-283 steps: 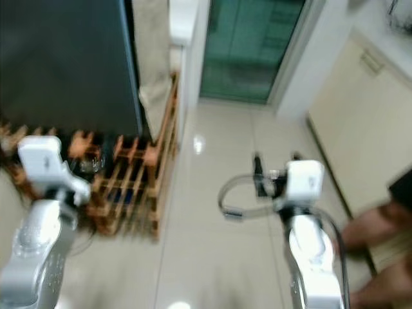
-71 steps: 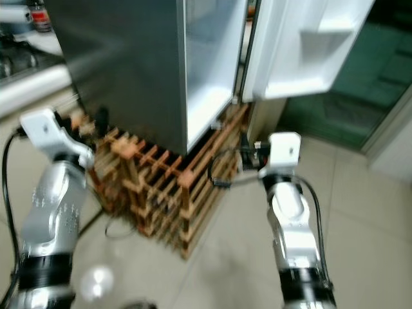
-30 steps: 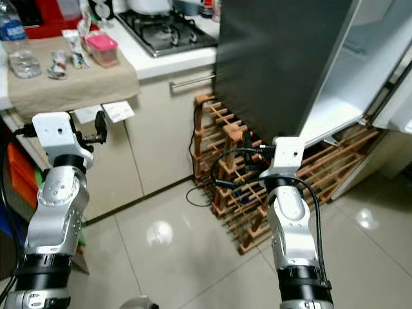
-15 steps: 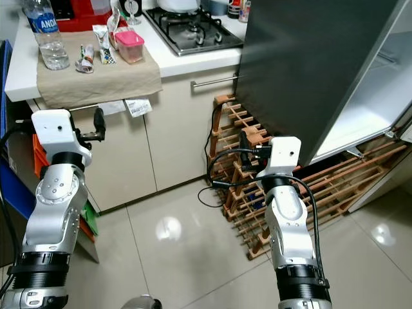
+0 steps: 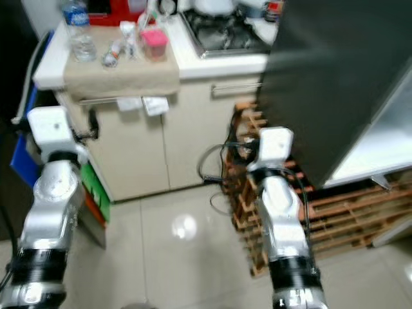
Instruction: Restocking fridge
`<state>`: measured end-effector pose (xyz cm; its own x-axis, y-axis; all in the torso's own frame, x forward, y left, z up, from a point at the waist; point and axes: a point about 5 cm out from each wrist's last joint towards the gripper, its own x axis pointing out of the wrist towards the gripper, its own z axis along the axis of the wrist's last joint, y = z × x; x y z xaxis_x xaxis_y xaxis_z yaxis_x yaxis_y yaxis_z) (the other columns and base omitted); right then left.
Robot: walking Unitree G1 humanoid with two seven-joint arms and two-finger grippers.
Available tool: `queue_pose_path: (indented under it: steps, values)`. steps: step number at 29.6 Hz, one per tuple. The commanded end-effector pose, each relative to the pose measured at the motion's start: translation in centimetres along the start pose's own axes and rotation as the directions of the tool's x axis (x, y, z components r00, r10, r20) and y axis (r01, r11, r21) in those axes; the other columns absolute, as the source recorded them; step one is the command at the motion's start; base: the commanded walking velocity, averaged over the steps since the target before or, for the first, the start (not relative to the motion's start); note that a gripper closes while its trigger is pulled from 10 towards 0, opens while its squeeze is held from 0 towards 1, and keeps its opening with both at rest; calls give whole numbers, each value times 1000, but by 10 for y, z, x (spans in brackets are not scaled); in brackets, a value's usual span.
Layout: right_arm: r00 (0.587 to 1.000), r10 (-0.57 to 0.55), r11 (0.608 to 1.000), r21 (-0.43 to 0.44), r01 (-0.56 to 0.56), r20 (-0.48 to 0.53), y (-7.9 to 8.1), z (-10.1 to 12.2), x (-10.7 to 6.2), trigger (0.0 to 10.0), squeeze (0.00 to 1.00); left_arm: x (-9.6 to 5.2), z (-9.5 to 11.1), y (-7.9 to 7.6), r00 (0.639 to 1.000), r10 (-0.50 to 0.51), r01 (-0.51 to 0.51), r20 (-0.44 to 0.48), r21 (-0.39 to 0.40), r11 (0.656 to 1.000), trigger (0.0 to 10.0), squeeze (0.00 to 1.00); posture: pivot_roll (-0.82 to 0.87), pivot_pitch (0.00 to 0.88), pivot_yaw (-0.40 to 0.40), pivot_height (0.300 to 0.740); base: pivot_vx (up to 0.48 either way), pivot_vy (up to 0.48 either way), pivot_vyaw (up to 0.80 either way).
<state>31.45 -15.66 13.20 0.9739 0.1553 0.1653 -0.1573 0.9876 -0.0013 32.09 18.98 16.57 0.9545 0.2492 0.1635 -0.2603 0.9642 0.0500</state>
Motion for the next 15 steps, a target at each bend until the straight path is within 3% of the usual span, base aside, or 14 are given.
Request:
queue_pose_path:
  steps: [1, 4, 15]
  values:
    - [1000, -12, 1000, -4, 12, -4, -5, -1, -2, 10000, 98, -1, 3, -6, 1000, -19, 19, 8, 3, 1000, 10000, 0, -41, 0, -11, 740, 0, 0, 531]
    - [1000, -9, 1000, -4, 9, -6, -5, -2, -3, 10000, 110, -3, 2, -6, 998, -58, 59, 11, -30, 998, 10000, 0, -41, 0, -11, 740, 0, 0, 531]
    - [1000, -1, 1000, 9, 1, -11, -1, -4, -3, 10000, 153, -3, 3, -8, 999, -45, 45, 11, 14, 999, 10000, 0, -43, 0, -7, 740, 0, 0, 526]
